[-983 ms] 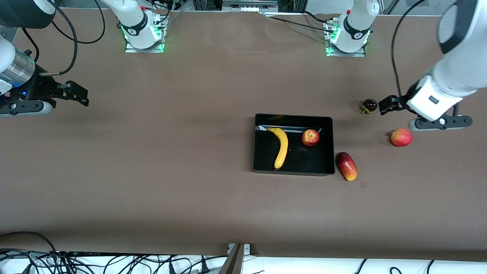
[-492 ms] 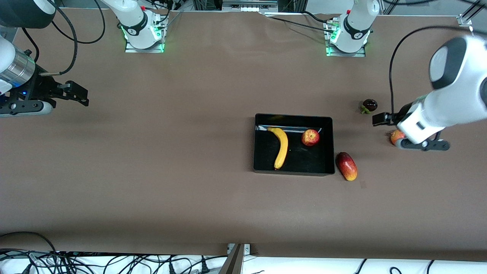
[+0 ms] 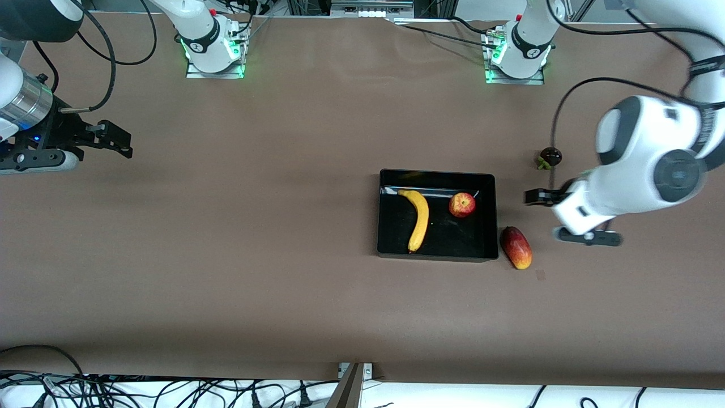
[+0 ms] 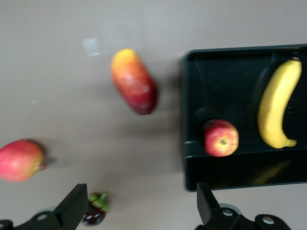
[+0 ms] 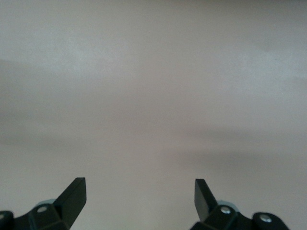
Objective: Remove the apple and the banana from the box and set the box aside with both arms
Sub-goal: 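Reach the open left gripper over the red apple inside the tray, then lower the left gripper and close it on the red apple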
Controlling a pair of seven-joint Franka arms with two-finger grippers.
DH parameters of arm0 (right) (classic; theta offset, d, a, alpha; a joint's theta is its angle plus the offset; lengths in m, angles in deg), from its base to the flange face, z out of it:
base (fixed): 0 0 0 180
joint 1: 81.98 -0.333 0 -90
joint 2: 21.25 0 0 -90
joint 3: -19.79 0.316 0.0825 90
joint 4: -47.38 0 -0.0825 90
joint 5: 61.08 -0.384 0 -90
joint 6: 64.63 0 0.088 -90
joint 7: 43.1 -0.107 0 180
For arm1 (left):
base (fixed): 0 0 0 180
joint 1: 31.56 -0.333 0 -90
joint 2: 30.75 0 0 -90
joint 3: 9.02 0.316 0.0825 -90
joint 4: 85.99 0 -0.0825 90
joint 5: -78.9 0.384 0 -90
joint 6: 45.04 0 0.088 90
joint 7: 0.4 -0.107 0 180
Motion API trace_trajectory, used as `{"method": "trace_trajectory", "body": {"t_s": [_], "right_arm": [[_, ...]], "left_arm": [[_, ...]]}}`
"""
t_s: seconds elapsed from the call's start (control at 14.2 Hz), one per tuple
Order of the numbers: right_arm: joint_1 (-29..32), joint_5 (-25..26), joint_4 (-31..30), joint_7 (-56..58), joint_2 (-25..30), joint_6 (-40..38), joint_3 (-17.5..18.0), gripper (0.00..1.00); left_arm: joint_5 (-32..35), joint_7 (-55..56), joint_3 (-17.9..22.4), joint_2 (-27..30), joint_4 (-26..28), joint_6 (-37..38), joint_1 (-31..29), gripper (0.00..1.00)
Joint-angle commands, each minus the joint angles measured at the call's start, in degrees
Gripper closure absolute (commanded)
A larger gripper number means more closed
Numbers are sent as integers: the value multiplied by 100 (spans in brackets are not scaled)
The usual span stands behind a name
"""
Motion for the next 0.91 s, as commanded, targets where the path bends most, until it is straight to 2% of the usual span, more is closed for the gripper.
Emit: {"method": "trace_trajectory", "body": {"t_s": [0.0, 0.21, 0.42, 0.63, 0.84], "right_arm": [[28, -9, 69, -17, -6, -15, 22, 0], [37, -9, 69, -17, -6, -15, 14, 0], [37, -9, 69, -17, -6, -15, 14, 0], [37, -9, 69, -17, -6, -15, 14, 0], [37, -9, 69, -17, -6, -15, 14, 0]], "left_arm": [[-82, 105, 27, -174, -45, -106, 450, 0], [-91, 682, 28, -490, 52, -254, 1004, 0], [93, 1440, 63, -491, 814, -1262, 1558, 0], [962, 1433, 28, -464, 1466, -2108, 1515, 0], [1069, 1293, 28, -508, 1660, -2259, 1455, 0]]}}
